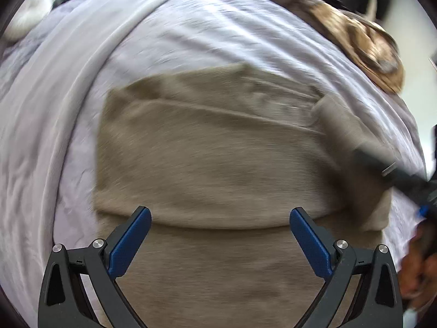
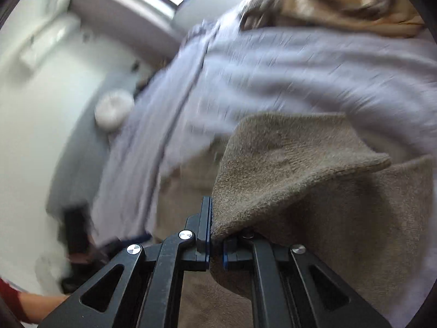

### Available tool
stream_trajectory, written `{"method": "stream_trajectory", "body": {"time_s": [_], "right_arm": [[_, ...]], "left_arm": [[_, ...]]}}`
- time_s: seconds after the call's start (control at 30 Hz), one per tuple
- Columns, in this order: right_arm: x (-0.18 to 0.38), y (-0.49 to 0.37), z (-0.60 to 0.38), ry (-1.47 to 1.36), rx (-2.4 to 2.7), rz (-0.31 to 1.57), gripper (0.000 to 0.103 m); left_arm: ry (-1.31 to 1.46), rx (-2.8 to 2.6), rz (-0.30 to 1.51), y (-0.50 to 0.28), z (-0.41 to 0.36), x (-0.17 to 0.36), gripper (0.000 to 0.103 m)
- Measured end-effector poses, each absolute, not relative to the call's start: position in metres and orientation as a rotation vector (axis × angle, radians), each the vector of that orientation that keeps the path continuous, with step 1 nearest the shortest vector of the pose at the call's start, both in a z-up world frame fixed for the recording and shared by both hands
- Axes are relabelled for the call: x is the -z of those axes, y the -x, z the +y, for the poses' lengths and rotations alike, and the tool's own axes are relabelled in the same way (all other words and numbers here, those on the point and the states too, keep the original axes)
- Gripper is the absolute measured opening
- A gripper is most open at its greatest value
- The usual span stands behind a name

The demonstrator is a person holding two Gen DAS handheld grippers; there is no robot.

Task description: Fold small clothes

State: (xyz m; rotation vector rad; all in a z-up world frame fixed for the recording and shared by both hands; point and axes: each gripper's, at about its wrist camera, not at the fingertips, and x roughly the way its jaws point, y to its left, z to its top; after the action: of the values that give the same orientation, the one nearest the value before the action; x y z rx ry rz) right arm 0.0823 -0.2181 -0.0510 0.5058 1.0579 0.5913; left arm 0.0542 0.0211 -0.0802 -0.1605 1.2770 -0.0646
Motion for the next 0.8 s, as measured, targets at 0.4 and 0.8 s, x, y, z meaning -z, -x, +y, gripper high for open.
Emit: {"method": "stream_trajectory", "body": {"time_s": [0.4,0.8], "right_arm": [[0.089,-0.079,-0.183,-0.592,-0.407,1.149,0.024],[0.078,-0.045,-0.089,0.150,-0.626,1.194,0.054]], "left_arm": [[0.332,0.136,1.227,-0.052,0.086,0.086,0.102],[0.611,0.349,1.309,-0.090,0.080,0.126,0.102]]}}
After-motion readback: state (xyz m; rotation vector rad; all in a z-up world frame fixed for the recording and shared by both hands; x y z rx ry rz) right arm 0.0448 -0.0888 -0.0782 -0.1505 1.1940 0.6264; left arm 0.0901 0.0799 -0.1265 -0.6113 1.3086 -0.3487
